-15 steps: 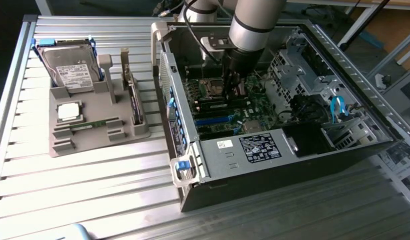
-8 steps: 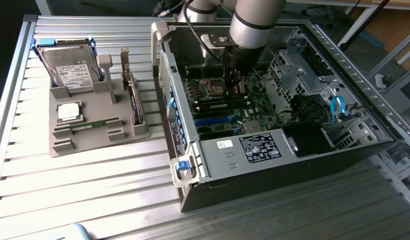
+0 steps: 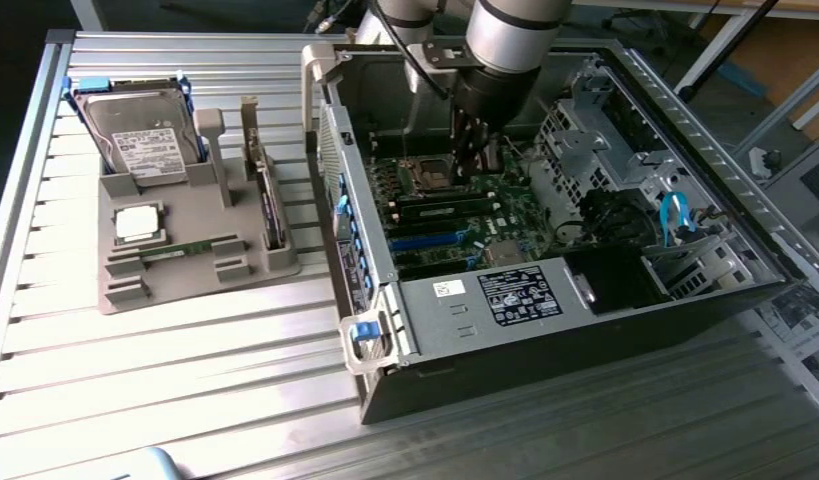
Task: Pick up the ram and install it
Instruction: 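Insert the ram into the slot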
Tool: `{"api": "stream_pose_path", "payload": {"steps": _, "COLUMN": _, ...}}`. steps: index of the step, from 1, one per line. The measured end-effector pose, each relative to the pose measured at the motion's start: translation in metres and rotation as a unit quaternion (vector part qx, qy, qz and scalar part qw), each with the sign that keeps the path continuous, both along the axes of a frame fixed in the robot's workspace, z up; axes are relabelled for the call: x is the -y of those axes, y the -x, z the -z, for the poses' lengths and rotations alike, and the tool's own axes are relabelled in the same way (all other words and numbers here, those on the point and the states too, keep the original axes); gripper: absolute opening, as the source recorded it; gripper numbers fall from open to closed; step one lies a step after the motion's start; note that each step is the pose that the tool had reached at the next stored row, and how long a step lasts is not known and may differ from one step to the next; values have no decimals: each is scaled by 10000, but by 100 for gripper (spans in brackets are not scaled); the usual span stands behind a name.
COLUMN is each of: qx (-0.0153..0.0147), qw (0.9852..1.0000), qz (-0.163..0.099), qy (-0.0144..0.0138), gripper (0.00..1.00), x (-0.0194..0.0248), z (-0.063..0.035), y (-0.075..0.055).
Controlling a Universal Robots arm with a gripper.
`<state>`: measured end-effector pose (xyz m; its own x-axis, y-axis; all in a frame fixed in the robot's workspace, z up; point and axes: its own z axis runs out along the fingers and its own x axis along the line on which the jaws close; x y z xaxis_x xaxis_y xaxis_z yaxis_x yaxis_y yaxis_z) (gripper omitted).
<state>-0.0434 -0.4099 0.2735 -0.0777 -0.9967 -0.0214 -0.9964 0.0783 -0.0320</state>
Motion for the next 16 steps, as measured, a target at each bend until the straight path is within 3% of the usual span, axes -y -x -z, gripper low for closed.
{"api": "stream_pose_path", "payload": {"steps": 7, "qx": -8, "qw": 10000, "qz": 0, "qy": -1, "gripper": 11, "x": 0, "z": -61, "y": -9}}
{"api": "stream_pose_path", "payload": {"steps": 12, "qx": -47, "qw": 10000, "qz": 0, "qy": -1, "gripper": 11, "x": 0, "z": -88, "y": -89}}
{"api": "stream_pose_path", "payload": {"steps": 16, "qx": -61, "qw": 10000, "qz": 0, "qy": 0, "gripper": 11, "x": 0, "z": -89, "y": -160}}
